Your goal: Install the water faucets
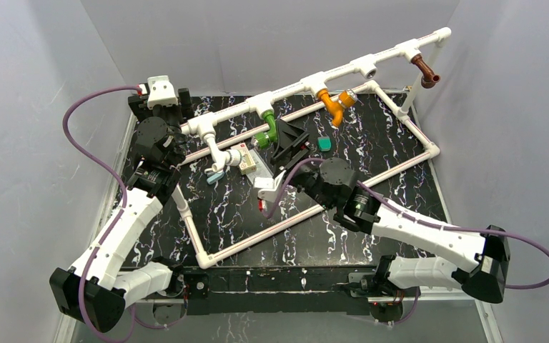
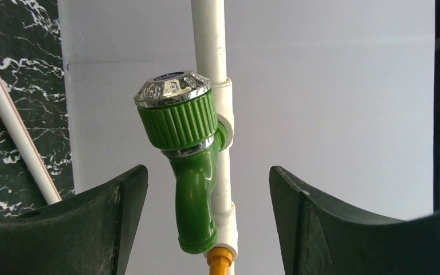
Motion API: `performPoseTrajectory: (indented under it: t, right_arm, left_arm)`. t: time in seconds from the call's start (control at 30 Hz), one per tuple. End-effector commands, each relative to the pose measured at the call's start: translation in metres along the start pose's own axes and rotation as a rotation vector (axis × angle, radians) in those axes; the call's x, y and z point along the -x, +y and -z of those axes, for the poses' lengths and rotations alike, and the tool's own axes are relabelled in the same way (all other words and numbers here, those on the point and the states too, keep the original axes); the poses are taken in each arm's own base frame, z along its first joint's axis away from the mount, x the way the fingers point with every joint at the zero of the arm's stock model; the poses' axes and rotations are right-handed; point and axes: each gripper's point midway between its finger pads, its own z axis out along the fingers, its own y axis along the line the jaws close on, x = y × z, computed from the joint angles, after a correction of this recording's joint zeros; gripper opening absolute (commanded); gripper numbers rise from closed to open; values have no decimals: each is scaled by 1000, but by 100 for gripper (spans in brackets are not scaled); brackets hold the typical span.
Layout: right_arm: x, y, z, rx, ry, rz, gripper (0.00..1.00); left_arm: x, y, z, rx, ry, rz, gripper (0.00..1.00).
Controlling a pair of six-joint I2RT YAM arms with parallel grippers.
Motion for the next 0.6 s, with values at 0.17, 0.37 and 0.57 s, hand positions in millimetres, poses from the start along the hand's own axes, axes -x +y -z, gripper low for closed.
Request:
performPoseTrajectory:
  t: [0.17,0.37,0.57]
  right_arm:
    - [-6,-25,-12,-132,61,-13,75]
    - [-5,-17,-21,-133,67,-58,64]
    - [-4,-9,-29,-138,68,-135,44]
  left_arm:
    - [-195,-45,51,-260,562,-356,74]
    - [-194,-45,51,-260,562,-356,74]
    - [-194,-44,51,-259,561,-355,74]
